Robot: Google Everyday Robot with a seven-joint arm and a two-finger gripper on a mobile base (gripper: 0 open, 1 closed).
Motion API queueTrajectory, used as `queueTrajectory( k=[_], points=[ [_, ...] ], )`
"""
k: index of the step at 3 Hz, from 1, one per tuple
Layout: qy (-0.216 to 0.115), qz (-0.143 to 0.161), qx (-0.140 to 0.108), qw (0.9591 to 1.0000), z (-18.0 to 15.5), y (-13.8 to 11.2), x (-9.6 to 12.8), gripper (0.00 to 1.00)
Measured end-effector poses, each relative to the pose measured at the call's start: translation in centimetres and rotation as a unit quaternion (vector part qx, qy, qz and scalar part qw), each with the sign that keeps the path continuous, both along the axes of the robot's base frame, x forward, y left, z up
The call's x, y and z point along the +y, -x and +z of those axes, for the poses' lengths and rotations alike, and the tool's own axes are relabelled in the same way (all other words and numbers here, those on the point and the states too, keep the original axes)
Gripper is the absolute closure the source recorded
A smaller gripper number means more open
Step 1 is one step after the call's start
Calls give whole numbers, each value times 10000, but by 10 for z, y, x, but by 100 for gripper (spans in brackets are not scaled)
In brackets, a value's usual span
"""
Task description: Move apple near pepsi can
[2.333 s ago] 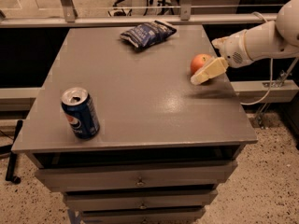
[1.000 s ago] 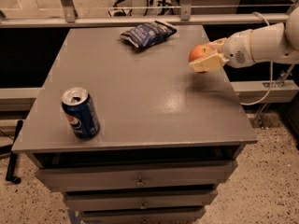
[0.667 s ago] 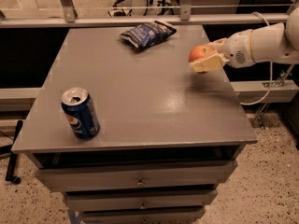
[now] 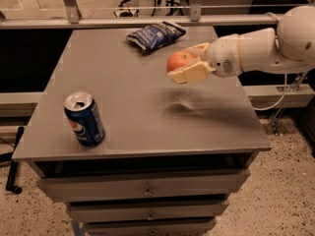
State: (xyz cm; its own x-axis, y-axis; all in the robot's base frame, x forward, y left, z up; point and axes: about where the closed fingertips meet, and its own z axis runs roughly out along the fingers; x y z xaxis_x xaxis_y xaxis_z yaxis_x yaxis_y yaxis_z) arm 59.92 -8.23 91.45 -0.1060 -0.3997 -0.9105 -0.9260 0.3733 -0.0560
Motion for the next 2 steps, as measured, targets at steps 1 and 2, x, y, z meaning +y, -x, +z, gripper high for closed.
queueTrajectory(
  k=[1,2],
  points=[
    [-128,628,25,9979,2,32,49,100],
    [-152,1367,96,9904,-7,75,106,100]
  ],
)
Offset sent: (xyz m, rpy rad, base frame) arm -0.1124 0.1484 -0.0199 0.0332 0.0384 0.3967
